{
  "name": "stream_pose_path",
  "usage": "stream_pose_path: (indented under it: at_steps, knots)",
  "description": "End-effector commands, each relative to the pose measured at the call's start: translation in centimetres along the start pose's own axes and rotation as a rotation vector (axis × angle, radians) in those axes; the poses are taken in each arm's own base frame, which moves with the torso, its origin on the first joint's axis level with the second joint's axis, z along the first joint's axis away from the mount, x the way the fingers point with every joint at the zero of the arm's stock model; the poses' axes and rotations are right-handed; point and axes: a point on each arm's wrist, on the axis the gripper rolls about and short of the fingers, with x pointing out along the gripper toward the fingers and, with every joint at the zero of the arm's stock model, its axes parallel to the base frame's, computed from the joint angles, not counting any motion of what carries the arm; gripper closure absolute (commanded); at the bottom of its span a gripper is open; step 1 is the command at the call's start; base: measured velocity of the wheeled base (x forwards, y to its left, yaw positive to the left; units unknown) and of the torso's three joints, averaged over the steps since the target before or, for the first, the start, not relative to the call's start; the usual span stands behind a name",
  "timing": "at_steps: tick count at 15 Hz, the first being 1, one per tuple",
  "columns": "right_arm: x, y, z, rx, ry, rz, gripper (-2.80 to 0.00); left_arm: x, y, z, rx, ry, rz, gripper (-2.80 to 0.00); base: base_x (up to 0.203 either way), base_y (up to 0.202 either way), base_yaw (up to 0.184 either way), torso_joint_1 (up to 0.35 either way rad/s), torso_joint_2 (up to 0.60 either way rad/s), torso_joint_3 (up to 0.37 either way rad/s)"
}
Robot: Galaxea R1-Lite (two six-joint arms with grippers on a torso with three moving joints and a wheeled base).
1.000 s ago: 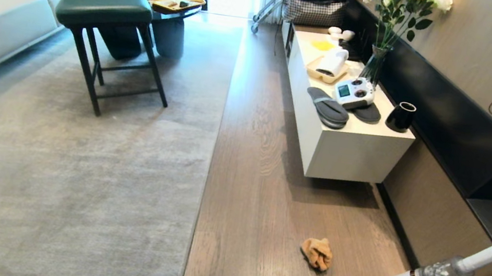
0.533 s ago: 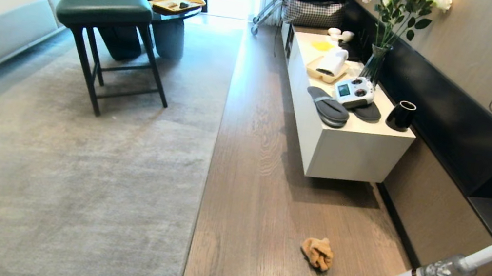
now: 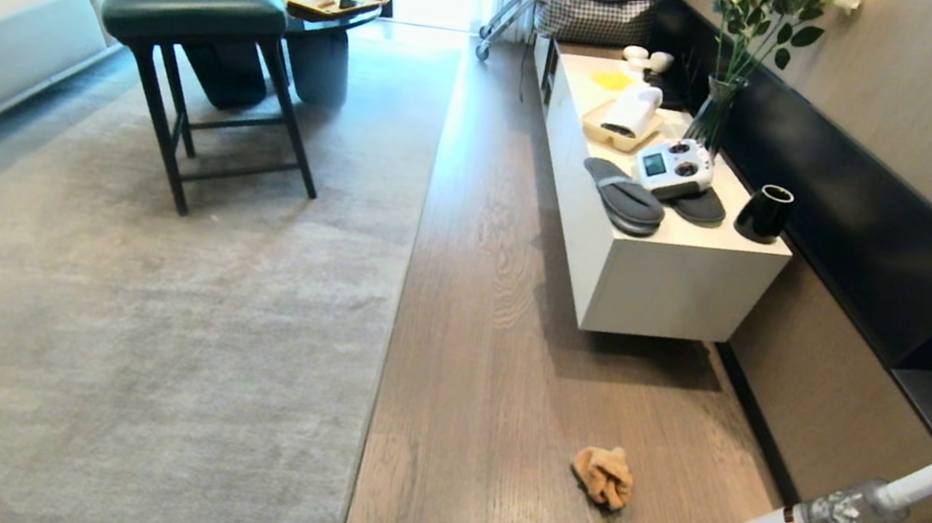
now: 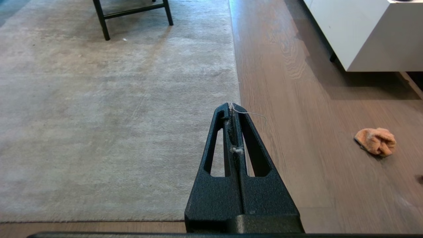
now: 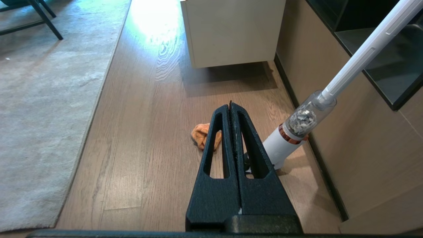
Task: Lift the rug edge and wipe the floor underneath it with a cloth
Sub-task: Pick up the rag
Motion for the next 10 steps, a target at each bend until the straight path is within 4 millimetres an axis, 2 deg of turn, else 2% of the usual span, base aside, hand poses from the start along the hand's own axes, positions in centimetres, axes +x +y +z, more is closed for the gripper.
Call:
stream_pose_path:
  at_steps: [1, 10]
  knots:
    - [0.01, 0.0, 0.02, 0.0, 0.0, 0.0, 0.0, 0.0, 0.0, 0.0, 0.002, 0.0, 0.001, 0.0, 0.0, 0.0, 0.0, 0.009, 0.02, 0.03]
    - [0.01, 0.0, 0.02, 0.0, 0.0, -0.002, 0.0, 0.0, 0.0, 0.02, -0.002, -0.002, 0.002, 0.0, 0.0, 0.0, 0.0, 0.0, 0.0, 0.0]
